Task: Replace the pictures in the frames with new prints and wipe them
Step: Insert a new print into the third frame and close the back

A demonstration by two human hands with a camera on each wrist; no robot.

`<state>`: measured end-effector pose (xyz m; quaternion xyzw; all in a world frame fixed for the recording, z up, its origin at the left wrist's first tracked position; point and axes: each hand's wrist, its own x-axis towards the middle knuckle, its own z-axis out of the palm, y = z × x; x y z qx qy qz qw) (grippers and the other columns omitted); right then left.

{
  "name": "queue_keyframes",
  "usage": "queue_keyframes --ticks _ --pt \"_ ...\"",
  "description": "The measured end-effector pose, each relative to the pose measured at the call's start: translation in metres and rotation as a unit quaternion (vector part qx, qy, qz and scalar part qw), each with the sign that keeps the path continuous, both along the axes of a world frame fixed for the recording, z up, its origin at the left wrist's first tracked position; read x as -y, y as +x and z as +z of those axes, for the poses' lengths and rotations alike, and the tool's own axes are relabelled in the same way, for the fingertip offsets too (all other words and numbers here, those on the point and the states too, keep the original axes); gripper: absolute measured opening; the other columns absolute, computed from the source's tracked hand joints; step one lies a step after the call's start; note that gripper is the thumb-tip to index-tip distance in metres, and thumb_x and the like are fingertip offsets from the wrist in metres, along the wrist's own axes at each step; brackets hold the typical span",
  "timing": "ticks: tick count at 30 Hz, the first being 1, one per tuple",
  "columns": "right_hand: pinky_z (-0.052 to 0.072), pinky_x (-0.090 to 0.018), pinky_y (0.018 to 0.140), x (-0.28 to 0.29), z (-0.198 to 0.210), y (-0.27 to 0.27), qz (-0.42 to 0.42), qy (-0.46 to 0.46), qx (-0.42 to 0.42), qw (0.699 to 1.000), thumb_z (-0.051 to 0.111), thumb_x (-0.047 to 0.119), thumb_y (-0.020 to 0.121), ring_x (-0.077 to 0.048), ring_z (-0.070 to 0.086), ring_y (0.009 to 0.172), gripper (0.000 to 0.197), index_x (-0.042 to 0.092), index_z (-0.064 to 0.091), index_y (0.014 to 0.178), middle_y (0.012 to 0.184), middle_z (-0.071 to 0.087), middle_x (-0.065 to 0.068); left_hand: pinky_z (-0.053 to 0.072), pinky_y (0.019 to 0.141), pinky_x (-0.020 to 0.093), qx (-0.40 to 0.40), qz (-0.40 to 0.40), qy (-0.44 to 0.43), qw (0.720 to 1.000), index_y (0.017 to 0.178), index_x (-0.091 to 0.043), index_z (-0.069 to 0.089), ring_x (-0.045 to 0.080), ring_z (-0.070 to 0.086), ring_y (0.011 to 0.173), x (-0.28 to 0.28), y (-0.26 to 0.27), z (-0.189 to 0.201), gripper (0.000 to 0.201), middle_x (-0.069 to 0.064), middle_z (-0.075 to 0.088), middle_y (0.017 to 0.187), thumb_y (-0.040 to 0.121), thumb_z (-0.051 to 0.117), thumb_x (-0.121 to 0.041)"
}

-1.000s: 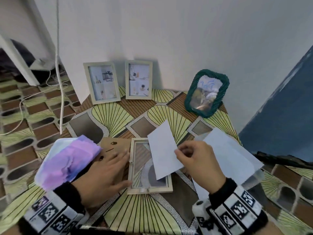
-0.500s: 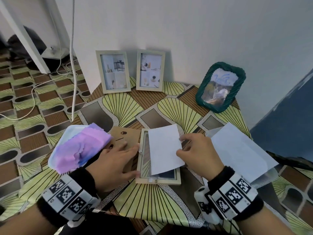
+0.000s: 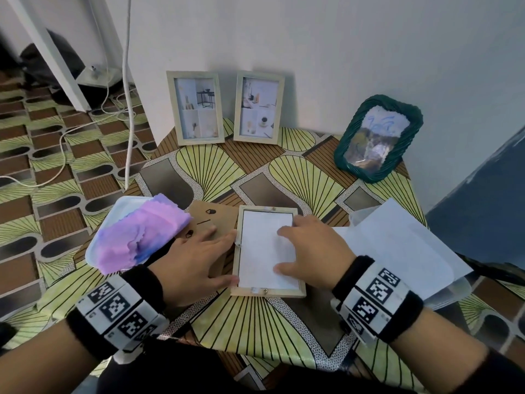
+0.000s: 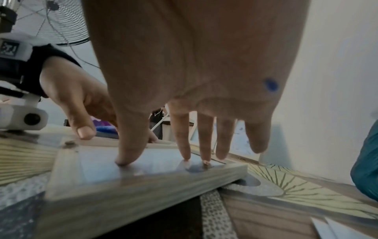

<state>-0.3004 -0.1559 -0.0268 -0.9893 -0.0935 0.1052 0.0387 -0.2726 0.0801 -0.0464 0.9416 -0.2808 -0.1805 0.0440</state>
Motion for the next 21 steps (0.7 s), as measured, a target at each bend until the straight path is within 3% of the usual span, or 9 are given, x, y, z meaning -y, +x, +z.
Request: queue_keyframes --ticks 2,4,5,10,12,14,17,21 --pt "0.026 -0.048 0.116 -0.001 -0.005 0.006 0.051 -0.033 -0.033 0.998 0.057 0.062 0.085 -0.027 0.029 0.141 0.073 0.021 0.041 0.143 0.149 0.037 -0.006 0.017 0.120 0.043 0.003 -0.003 -0.001 1.000 0.156 -0.031 -0.001 0.009 -0.006 0.150 0.000 0.000 0.000 0.087 -0.004 0.016 0.163 0.091 0.043 -0.067" --pt "0.009 -0.053 0.121 -0.001 -0.010 0.009 0.067 -0.042 -0.072 0.994 0.051 0.059 0.091 -0.023 0.012 0.150 0.076 0.019 0.026 0.152 0.162 0.017 -0.006 0.017 0.120 0.044 0.003 -0.005 -0.002 1.000 0.157 -0.030 -0.001 0.009 -0.006 0.150 0.000 0.000 0.001 0.087 -0.006 0.016 0.163 0.091 0.043 -0.067" --pt "0.007 -0.054 0.121 -0.001 -0.012 0.009 0.068 -0.042 -0.082 0.993 0.049 0.058 0.093 -0.023 0.009 0.151 0.077 0.019 0.021 0.153 0.164 0.011 -0.005 0.016 0.120 0.044 0.002 -0.005 0.000 1.000 0.157 -0.030 -0.002 0.009 -0.006 0.150 0.000 0.000 0.000 0.088 -0.006 0.016 0.163 0.091 0.043 -0.067" --pt "0.021 -0.059 0.116 0.000 -0.015 0.005 0.057 -0.031 -0.082 0.994 0.046 0.057 0.095 -0.021 0.008 0.151 0.074 0.022 0.017 0.153 0.164 0.004 0.000 0.017 0.121 0.043 0.009 -0.019 -0.022 1.000 0.157 -0.029 0.002 0.008 -0.002 0.151 -0.003 0.003 -0.003 0.089 -0.011 0.014 0.163 0.090 0.046 -0.067" --pt "0.026 -0.055 0.115 0.001 -0.014 0.004 0.057 -0.031 -0.070 0.995 0.046 0.059 0.094 -0.020 0.012 0.150 0.074 0.023 0.019 0.152 0.164 0.006 0.001 0.009 0.123 0.033 0.024 -0.026 -0.046 0.998 0.157 -0.027 0.006 0.008 0.001 0.150 -0.008 0.006 -0.003 0.090 -0.012 0.010 0.163 0.089 0.051 -0.065" --pt "0.030 -0.049 0.115 0.002 -0.014 0.004 0.058 -0.027 -0.063 0.996 0.046 0.059 0.094 -0.019 0.013 0.150 0.074 0.023 0.019 0.153 0.164 0.007 0.002 -0.003 0.117 0.022 0.045 -0.030 -0.039 0.998 0.157 -0.025 0.006 0.011 0.002 0.151 -0.014 0.010 -0.002 0.090 -0.007 0.007 0.164 0.090 0.052 -0.062" --pt "0.029 -0.047 0.115 0.004 -0.015 0.002 0.051 -0.026 -0.067 0.996 0.045 0.060 0.094 -0.018 0.011 0.151 0.076 0.024 0.016 0.154 0.165 0.006 0.002 -0.008 0.115 0.022 0.055 -0.053 0.015 0.997 0.157 -0.021 0.001 0.014 -0.007 0.151 -0.022 0.014 -0.002 0.090 -0.003 0.000 0.165 0.092 0.045 -0.063" --pt "0.030 -0.045 0.113 0.009 -0.017 -0.003 0.037 -0.023 -0.061 0.997 0.045 0.059 0.094 -0.017 0.012 0.150 0.075 0.025 0.016 0.154 0.165 0.006 0.003 -0.011 0.118 0.025 0.002 -0.106 0.072 0.992 0.153 -0.019 -0.017 0.010 -0.023 0.146 -0.029 0.006 -0.005 0.103 -0.005 -0.023 0.160 0.086 0.035 -0.076"
